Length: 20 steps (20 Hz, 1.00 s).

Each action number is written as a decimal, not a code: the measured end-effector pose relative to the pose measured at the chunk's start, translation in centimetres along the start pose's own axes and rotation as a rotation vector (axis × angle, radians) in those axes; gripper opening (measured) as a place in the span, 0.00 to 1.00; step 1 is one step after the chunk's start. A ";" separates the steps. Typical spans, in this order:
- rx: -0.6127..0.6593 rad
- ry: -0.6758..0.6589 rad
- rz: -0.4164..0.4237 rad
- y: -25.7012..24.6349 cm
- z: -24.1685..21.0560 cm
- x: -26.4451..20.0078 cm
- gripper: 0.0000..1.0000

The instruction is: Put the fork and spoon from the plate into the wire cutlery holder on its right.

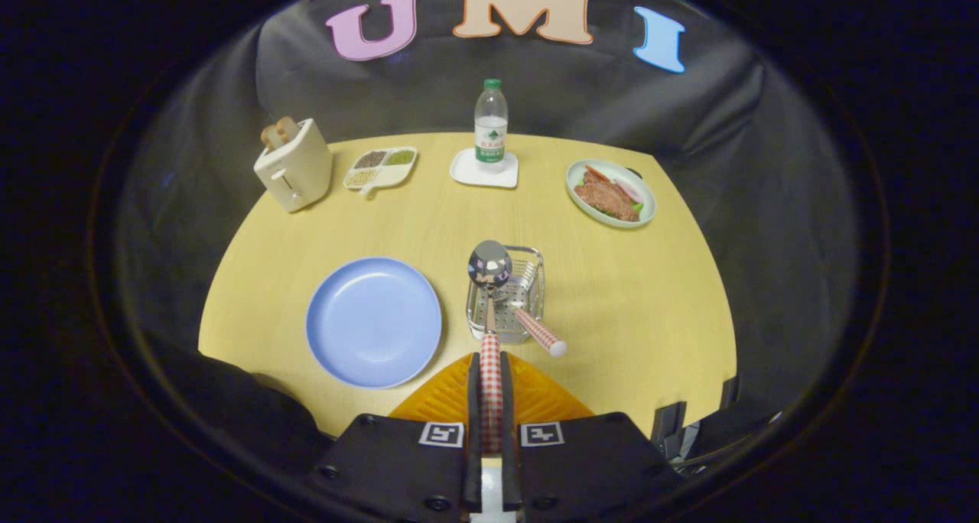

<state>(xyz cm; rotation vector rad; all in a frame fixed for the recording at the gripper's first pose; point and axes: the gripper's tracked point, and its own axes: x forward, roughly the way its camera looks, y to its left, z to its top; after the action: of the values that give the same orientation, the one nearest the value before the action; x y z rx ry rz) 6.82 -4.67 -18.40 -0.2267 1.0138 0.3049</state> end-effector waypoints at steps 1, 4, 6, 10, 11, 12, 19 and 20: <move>-0.005 0.025 0.000 -0.1 -0.1 0.2 0.13; -0.018 0.122 0.015 -0.2 -0.7 0.8 0.13; -0.045 0.180 0.010 -0.8 -0.8 1.0 0.13; -0.040 0.289 0.017 -0.8 -0.3 1.9 0.13; -0.039 0.309 0.012 -0.9 -0.2 2.4 0.13; -0.046 0.325 0.005 -1.0 0.0 2.9 0.13; -0.095 0.387 0.003 -0.4 0.6 5.2 0.16; -0.083 0.372 0.015 -0.1 1.0 5.4 0.18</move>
<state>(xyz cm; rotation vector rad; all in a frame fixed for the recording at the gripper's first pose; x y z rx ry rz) 10.31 -3.61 -22.49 -0.3599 1.3720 0.3259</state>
